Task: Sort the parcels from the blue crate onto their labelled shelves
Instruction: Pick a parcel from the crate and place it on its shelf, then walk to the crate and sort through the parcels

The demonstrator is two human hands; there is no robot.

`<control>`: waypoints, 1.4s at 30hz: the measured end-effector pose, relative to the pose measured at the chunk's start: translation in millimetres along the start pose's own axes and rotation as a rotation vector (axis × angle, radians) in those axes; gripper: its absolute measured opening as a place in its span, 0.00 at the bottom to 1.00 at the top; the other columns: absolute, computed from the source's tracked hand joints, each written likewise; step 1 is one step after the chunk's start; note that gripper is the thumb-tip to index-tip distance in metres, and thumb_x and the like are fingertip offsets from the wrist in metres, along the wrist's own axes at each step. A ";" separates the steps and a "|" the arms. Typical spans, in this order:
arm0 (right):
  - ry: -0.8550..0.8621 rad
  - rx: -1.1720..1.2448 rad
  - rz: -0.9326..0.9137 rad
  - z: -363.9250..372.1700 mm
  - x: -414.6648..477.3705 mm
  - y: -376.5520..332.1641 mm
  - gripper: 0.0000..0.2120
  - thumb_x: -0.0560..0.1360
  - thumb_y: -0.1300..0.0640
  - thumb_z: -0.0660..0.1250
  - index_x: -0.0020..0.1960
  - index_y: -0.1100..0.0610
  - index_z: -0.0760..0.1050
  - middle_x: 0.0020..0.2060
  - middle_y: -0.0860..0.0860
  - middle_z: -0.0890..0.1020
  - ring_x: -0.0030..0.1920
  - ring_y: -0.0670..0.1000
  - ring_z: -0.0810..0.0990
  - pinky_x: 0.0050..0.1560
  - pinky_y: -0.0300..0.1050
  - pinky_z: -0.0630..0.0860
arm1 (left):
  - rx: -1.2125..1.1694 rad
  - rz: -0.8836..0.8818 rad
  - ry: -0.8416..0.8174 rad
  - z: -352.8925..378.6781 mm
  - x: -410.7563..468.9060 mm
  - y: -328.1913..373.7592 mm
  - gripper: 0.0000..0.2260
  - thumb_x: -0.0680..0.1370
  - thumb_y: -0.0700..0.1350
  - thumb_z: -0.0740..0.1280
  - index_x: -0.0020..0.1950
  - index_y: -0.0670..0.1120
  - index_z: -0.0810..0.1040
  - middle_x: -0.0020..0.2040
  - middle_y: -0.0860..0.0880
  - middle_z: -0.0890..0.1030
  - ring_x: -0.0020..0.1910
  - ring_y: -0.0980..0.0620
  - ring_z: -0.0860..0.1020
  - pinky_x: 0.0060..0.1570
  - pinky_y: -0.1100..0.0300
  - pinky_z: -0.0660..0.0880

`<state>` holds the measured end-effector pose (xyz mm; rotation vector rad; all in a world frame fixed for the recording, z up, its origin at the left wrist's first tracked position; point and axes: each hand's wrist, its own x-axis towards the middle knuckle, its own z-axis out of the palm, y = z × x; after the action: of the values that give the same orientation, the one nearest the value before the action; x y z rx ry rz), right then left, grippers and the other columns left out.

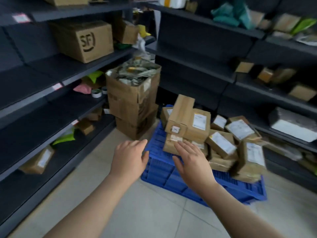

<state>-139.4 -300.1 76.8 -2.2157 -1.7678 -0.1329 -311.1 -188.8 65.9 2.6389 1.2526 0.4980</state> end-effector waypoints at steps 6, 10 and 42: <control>-0.035 -0.003 0.208 -30.0 -54.8 97.2 0.19 0.75 0.55 0.68 0.64 0.57 0.74 0.61 0.53 0.78 0.64 0.55 0.74 0.68 0.48 0.61 | -0.084 0.106 -0.129 45.1 21.2 107.5 0.18 0.76 0.50 0.67 0.64 0.47 0.77 0.52 0.49 0.83 0.51 0.44 0.79 0.49 0.51 0.73; -0.030 -0.018 0.328 -35.4 -65.5 148.5 0.18 0.75 0.54 0.68 0.63 0.57 0.75 0.61 0.52 0.78 0.64 0.55 0.74 0.67 0.45 0.59 | -0.122 0.153 -0.189 70.9 51.5 153.6 0.16 0.79 0.52 0.62 0.65 0.48 0.76 0.57 0.50 0.81 0.57 0.48 0.76 0.55 0.53 0.72; -0.215 0.179 0.714 28.5 30.5 437.0 0.21 0.80 0.52 0.59 0.71 0.54 0.67 0.70 0.51 0.70 0.72 0.52 0.63 0.74 0.48 0.55 | -0.058 -0.074 -0.903 324.6 257.2 308.5 0.29 0.79 0.55 0.59 0.77 0.49 0.53 0.70 0.45 0.69 0.63 0.45 0.74 0.55 0.51 0.76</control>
<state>286.1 -348.7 -19.6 -2.6344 -0.9208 0.4128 182.4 -188.8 -86.0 2.2690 0.9761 -0.6059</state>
